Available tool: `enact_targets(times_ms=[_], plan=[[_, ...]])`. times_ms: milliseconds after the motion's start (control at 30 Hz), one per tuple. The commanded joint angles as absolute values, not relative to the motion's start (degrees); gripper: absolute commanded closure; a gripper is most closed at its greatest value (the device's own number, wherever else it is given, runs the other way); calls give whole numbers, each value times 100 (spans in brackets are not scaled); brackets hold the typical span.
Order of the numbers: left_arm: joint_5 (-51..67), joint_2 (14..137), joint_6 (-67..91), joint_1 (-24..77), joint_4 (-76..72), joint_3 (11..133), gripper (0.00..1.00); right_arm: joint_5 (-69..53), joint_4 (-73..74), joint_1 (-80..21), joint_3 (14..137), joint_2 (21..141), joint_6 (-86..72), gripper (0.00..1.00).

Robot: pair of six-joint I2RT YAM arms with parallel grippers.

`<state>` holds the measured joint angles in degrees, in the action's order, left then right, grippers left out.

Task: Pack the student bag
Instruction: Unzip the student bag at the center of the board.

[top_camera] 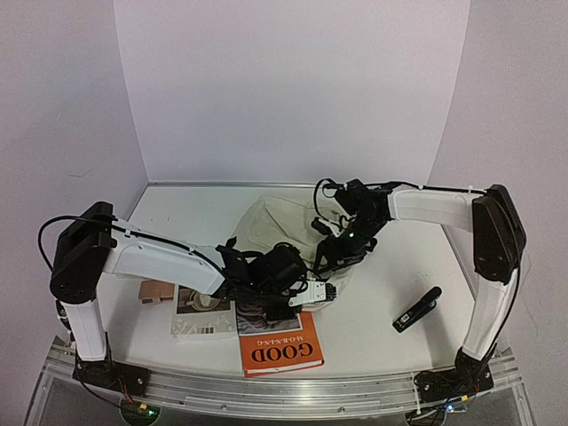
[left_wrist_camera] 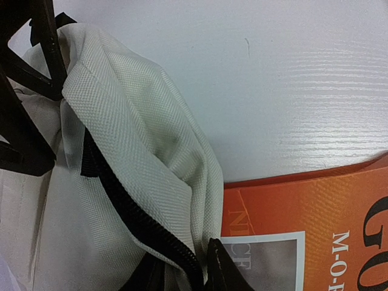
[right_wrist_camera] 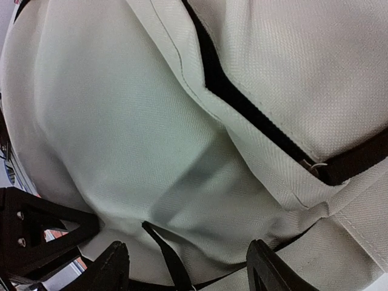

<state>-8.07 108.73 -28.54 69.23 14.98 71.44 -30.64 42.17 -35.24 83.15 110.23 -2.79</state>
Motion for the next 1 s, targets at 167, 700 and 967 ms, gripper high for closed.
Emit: enact_targets(times_ms=[167,700,967], plan=[[-937,10792,-2786,6933,1538,7119,73,-3092,4558,-3661,8497,10776,-40,17],[-1142,10632,-2739,6934,1291,6764,70,-1201,4664,-4087,8026,11135,569,45],[-1176,10571,-2622,6932,1206,6560,72,-898,4572,-4006,8584,10851,519,86]])
